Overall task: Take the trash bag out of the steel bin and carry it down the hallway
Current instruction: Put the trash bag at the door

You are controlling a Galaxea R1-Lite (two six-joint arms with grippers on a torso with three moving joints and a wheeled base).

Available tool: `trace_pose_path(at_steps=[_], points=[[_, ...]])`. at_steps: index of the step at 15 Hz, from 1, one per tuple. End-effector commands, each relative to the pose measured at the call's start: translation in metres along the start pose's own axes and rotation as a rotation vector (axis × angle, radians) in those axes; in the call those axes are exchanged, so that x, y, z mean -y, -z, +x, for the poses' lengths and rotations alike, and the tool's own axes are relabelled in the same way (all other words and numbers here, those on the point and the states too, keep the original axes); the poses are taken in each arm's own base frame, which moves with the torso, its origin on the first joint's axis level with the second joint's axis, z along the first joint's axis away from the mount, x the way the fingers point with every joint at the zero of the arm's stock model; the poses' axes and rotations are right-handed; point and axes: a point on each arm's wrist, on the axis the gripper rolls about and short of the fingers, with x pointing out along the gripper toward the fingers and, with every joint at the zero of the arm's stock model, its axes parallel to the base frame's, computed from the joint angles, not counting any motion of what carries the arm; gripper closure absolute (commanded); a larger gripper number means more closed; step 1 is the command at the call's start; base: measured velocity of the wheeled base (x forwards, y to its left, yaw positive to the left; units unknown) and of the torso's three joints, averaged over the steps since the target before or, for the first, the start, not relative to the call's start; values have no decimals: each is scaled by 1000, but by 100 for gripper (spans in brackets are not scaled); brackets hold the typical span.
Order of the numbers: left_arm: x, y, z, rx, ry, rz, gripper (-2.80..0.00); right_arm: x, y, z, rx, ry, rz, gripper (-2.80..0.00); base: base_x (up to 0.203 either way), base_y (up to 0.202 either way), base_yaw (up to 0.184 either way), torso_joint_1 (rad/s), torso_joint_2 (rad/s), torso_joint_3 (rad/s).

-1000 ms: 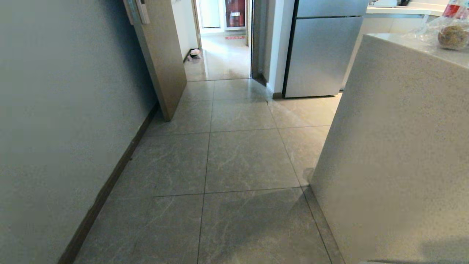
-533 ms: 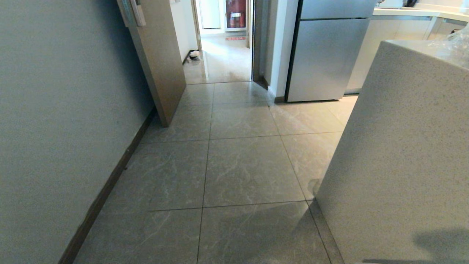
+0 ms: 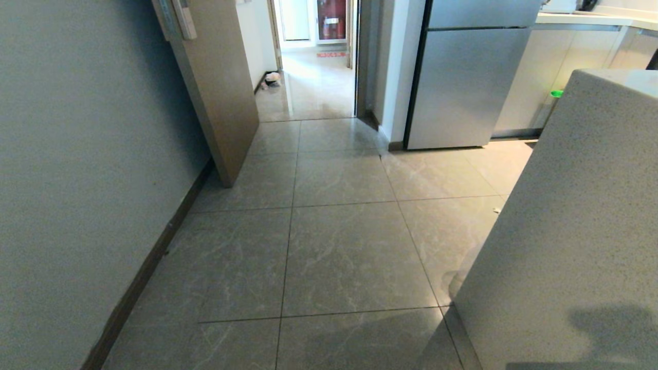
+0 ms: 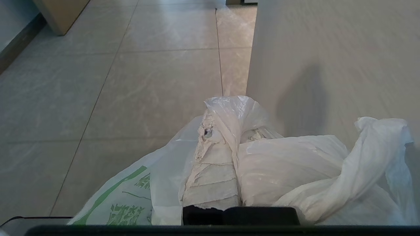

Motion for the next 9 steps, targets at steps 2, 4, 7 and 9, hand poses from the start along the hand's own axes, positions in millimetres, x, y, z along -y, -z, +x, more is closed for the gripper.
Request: trace_pose_path(at_steps=[2,4,7,9], points=[[0,0,0,1,0,-1,0,0,0,0,-1,-1,0,0,191,0,-1,3,-1,4],[0,0,0,1,0,-1,0,0,0,0,-1,-1,0,0,190,0,0,4,-1,4],[0,0,0,2,0,-1,0,0,0,0,-1,-1,0,0,191,0,0,4,7,3],[0,0,0,2,-1,-2,0,0,0,0,-1,-1,0,0,191,0,2,2,4,2]])
